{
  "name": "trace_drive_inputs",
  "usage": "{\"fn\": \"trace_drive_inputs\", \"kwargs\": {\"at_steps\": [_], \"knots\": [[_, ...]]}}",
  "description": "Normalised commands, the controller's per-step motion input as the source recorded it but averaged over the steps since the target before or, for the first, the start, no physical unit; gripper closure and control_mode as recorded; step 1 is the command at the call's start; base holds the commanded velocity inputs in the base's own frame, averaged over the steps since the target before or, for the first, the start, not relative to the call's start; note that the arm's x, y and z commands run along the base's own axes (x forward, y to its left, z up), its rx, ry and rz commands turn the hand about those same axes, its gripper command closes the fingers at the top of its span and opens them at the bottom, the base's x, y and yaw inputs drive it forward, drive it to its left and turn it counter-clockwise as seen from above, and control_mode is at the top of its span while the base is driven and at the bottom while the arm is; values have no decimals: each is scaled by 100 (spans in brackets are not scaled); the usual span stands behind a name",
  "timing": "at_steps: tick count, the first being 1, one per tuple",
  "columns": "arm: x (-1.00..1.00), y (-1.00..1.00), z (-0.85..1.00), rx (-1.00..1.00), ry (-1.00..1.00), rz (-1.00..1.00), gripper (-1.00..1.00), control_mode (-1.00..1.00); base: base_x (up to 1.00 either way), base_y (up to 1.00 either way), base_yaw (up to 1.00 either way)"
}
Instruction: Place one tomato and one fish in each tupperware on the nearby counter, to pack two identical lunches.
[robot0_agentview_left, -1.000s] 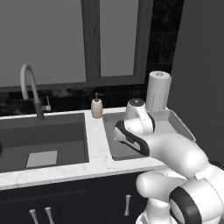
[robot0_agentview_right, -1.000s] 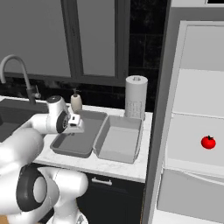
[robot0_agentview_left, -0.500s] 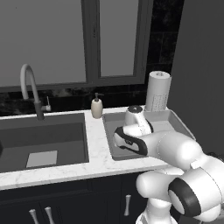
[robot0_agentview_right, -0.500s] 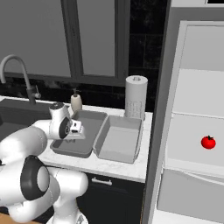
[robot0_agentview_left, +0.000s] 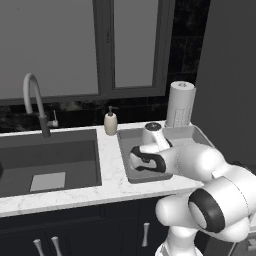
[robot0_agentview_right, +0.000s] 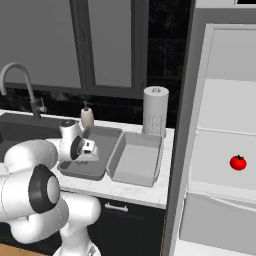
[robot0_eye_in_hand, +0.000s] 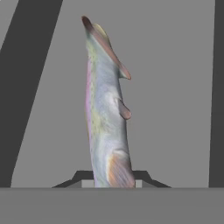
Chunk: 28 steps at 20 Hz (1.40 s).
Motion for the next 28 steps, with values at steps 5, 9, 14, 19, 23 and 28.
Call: {"fn": "trace_drive_inputs", "kwargs": {"at_steps": [5, 9, 14, 19, 23, 28], "knots": [[40, -1, -5, 0, 0, 1, 100, -100, 0, 0, 0], [41, 0, -29, 0, 0, 0, 100, -100, 0, 0, 0], [23, 0, -19, 0, 0, 0, 100, -100, 0, 0, 0], [6, 0, -6, 0, 0, 0, -100, -100, 0, 0, 0], [-1, 0, 11, 0, 0, 0, -100, -100, 0, 0, 0], [-27, 0, 55, 0, -13, -2, -100, -100, 0, 0, 0]]}}
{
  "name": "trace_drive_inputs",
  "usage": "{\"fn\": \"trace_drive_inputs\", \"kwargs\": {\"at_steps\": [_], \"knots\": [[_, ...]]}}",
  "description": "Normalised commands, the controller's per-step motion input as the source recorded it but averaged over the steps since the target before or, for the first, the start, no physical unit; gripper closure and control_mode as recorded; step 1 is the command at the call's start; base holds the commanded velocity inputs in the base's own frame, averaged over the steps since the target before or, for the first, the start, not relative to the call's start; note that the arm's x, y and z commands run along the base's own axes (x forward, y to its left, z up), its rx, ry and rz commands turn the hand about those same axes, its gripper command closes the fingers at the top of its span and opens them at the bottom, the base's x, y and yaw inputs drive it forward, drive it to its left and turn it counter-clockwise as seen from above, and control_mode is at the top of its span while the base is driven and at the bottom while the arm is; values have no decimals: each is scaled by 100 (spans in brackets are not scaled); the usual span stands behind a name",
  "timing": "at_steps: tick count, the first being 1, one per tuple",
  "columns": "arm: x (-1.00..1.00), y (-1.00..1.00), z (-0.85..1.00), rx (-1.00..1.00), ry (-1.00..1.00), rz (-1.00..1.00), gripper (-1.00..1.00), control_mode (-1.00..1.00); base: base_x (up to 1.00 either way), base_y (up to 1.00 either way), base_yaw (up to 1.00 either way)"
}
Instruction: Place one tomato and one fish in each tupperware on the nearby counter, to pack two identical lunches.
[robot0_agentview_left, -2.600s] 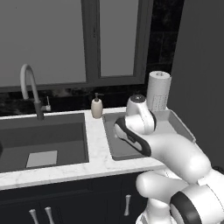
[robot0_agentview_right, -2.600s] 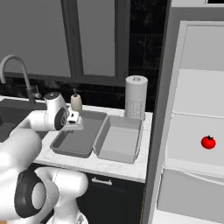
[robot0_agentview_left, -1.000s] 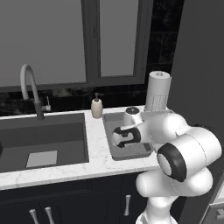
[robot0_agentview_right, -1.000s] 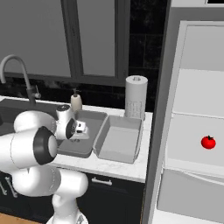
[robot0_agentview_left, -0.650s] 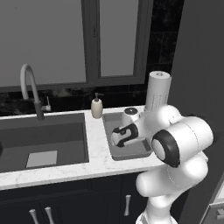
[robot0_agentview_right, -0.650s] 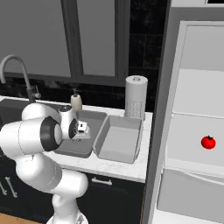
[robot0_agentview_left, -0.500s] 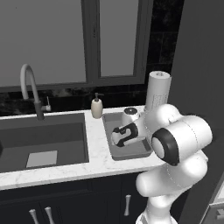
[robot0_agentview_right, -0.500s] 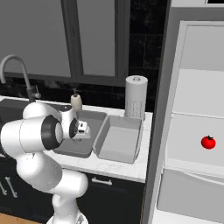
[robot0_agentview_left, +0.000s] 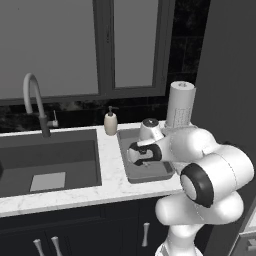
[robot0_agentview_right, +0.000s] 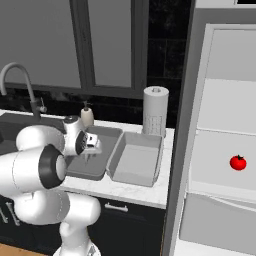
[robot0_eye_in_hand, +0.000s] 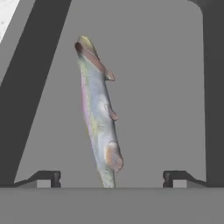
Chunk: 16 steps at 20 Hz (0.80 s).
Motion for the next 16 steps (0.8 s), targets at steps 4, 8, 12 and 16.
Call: {"fn": "trace_drive_inputs", "kwargs": {"at_steps": [4, 8, 12, 16], "knots": [[-49, 0, 79, -1, -14, -2, -100, -100, 0, 0, 0], [-73, 0, 94, 0, -4, 0, -100, -100, 0, 0, 0], [-76, 0, 83, 0, -5, 0, -100, -100, 0, 0, 0], [-83, 0, 70, 0, -9, 0, -100, -100, 0, 0, 0]]}}
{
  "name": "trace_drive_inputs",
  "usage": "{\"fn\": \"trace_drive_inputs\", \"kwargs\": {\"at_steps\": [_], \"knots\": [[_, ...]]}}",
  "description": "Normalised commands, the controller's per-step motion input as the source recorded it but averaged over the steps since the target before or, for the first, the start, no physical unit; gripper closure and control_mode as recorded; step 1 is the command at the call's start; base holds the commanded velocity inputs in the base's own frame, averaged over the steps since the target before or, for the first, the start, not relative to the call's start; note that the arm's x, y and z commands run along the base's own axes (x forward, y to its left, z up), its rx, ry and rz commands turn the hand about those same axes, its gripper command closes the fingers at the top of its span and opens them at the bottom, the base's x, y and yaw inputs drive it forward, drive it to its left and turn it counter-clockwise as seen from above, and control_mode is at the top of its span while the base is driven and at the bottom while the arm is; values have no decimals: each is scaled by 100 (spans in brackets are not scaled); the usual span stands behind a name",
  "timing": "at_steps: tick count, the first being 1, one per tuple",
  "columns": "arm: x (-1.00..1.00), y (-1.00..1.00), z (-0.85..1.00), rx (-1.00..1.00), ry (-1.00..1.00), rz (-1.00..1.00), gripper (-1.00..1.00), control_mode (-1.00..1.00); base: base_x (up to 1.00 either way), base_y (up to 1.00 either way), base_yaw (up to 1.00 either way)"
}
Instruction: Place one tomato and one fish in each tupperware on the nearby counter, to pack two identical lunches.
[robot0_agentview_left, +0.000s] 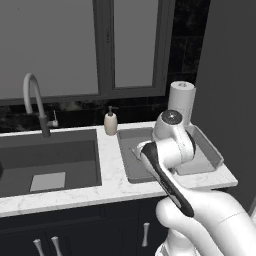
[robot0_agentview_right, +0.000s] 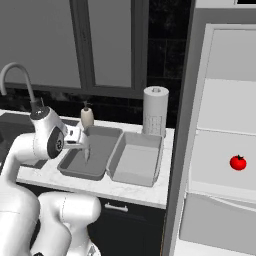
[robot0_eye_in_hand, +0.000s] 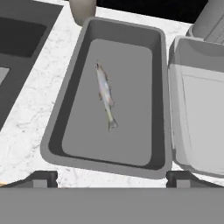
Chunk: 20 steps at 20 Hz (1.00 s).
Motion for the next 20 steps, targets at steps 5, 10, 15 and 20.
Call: {"fn": "trace_drive_inputs", "kwargs": {"at_steps": [5, 10, 15, 20], "knots": [[-59, 0, 78, 0, -5, 0, -100, -100, 0, 0, 0], [-49, 0, 57, 0, 0, 0, -100, -100, 0, 0, 0], [-47, 0, 60, 0, -3, 0, -100, -100, 0, 0, 0], [-75, -8, 61, 6, -4, 0, -100, -100, 0, 0, 0]]}}
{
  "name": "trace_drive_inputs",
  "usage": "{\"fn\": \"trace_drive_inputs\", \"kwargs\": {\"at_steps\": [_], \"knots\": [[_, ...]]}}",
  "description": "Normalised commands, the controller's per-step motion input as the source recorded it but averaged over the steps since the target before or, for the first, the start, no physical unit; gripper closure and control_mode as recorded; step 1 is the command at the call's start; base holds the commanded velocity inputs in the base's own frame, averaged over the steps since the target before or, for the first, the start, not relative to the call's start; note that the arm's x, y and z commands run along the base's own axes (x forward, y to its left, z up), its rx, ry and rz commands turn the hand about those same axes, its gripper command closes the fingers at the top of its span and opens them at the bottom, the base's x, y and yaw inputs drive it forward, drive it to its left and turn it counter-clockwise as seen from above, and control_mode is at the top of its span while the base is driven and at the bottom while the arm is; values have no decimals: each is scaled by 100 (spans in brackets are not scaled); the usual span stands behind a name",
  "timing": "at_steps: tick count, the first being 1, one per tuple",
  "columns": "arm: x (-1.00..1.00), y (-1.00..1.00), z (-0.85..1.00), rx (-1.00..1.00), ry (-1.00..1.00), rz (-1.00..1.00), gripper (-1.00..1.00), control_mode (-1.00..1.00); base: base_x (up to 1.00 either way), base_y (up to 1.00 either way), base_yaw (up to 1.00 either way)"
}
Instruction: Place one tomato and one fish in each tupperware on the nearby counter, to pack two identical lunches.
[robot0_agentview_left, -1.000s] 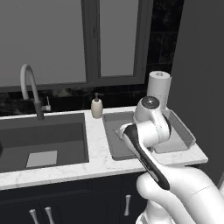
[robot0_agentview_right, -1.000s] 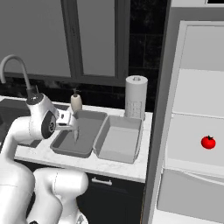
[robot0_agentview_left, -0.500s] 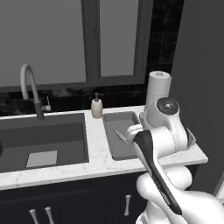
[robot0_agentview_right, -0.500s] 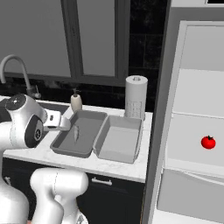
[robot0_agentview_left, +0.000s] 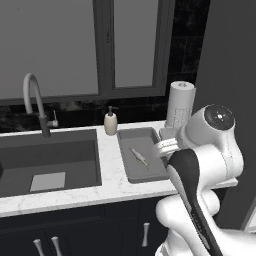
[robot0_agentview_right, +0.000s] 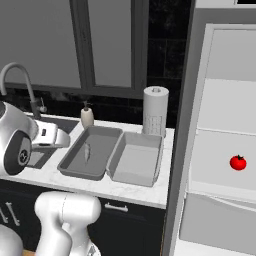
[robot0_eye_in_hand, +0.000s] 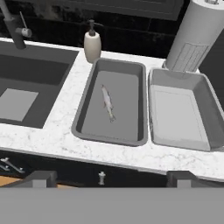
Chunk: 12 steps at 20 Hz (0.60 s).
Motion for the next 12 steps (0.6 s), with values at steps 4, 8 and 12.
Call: {"fn": "trace_drive_inputs", "kwargs": {"at_steps": [4, 8, 12], "knots": [[-77, -44, 34, 1, 0, -1, -100, -100, 0, 0, 0], [-31, -35, 34, 0, 0, -6, -100, -100, 0, 0, 0], [-27, -21, 17, 0, -1, -3, -100, -100, 0, 0, 0]]}}
